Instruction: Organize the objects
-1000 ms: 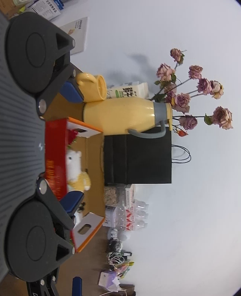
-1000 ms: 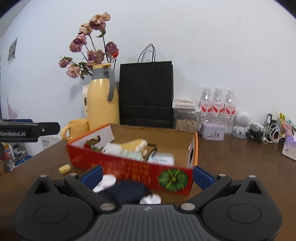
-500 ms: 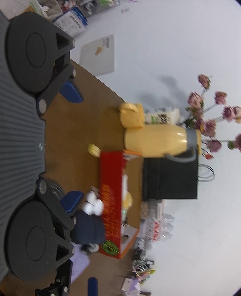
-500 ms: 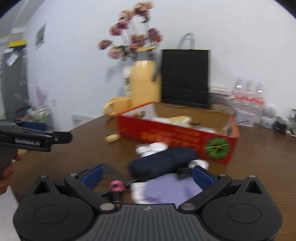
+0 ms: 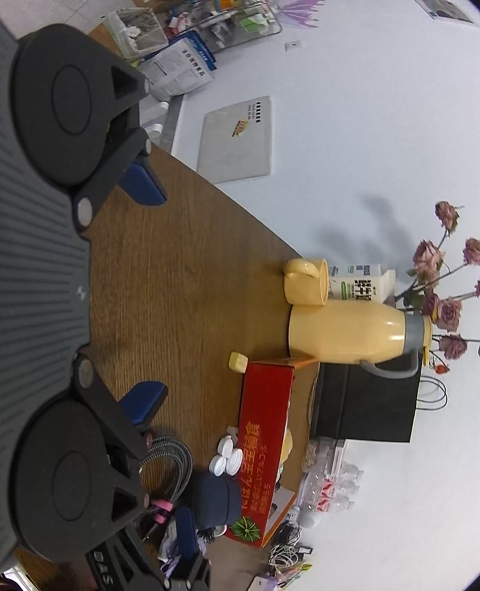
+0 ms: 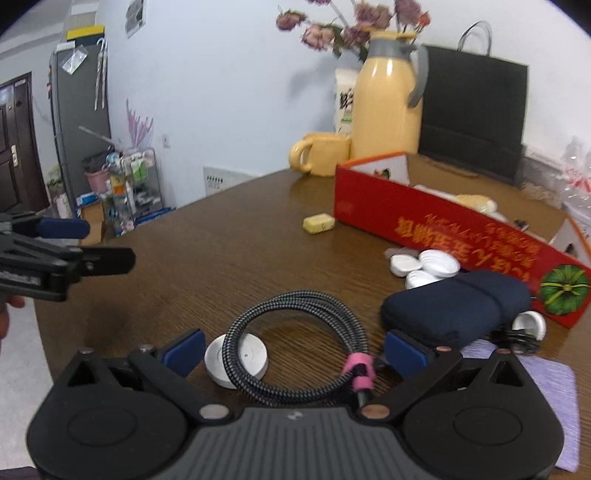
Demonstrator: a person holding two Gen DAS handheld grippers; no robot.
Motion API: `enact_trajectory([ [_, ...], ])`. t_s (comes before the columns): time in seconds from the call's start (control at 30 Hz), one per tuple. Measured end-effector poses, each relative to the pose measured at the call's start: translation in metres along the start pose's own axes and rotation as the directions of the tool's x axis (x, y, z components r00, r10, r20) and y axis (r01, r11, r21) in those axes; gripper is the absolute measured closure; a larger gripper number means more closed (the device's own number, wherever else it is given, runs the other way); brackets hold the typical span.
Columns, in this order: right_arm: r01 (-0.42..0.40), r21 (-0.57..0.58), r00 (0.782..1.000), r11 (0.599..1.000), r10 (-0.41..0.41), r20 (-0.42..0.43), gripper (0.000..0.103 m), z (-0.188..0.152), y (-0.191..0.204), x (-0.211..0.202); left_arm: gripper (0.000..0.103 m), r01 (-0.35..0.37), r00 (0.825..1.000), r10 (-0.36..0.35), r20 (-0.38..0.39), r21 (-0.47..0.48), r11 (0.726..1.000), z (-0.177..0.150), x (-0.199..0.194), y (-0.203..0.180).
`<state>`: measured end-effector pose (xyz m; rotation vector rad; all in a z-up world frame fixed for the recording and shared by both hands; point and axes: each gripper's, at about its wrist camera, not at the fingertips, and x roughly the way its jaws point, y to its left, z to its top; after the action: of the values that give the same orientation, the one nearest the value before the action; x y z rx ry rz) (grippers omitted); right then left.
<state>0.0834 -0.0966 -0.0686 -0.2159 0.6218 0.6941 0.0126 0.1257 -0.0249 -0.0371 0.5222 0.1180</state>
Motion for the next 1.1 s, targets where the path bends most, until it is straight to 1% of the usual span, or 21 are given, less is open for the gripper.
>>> enact_trajectory([
  [0.07,0.009,0.004,1.0,1.0,-0.009,-0.018,0.0,-0.001,-0.001,0.01,0.0,0.003,1.0,-0.003,-0.004,-0.01,1.0,-0.001,0.001,0.003],
  [0.23,-0.053,0.061,0.998,0.997,0.054,-0.029,0.0,-0.001,-0.009,0.019,0.0,0.018,1.0,-0.018,-0.015,-0.023,1.0,-0.005,0.002,0.007],
  [0.3,-0.054,0.065,0.998,0.996,0.056,-0.028,0.0,-0.001,-0.01,0.02,0.0,0.027,0.999,-0.027,-0.017,-0.023,0.999,-0.005,0.003,0.007],
  [0.33,-0.054,0.069,0.998,0.996,0.056,-0.027,0.002,-0.001,-0.011,0.019,0.0,0.029,0.999,-0.03,-0.017,-0.021,0.999,-0.006,0.003,0.006],
  [0.4,-0.051,0.085,0.998,0.995,0.053,-0.016,0.014,-0.001,-0.014,0.018,0.0,0.033,0.999,-0.034,-0.02,-0.017,0.999,-0.006,0.004,0.005],
  [0.47,-0.051,0.116,0.999,0.992,0.052,-0.005,0.015,-0.001,-0.018,0.016,0.0,0.034,0.999,-0.035,-0.025,-0.017,0.999,-0.007,0.004,0.004],
  [0.57,-0.031,0.126,1.0,0.992,0.03,0.008,0.015,-0.005,-0.02,0.012,0.0,0.045,0.999,-0.045,-0.031,-0.016,0.999,-0.007,0.006,0.001],
  [0.67,-0.036,0.162,0.999,0.986,0.03,0.044,0.016,-0.006,-0.024,0.004,0.0,0.08,0.996,-0.08,-0.043,-0.003,0.997,-0.008,0.008,-0.007],
  [0.77,-0.048,0.205,0.996,0.978,0.031,0.085,0.016,-0.006,-0.029,-0.006,0.0,0.133,0.99,-0.131,-0.055,0.036,0.99,-0.01,0.01,-0.021],
  [0.87,-0.037,0.22,0.994,0.975,0.014,0.104,0.016,-0.004,-0.03,-0.013,0.0,0.187,0.981,-0.182,-0.062,0.095,0.978,-0.011,0.01,-0.042],
  [0.97,-0.035,0.225,0.994,0.974,0.011,0.11,0.016,-0.003,-0.029,-0.015,0.0,0.235,0.972,-0.228,-0.059,0.174,0.956,-0.014,0.011,-0.067],
  [1.1,-0.038,0.215,0.994,0.976,0.014,0.11,0.016,-0.002,-0.027,-0.015,0.0,0.267,0.963,-0.267,-0.04,0.266,0.926,-0.018,0.011,-0.096],
])
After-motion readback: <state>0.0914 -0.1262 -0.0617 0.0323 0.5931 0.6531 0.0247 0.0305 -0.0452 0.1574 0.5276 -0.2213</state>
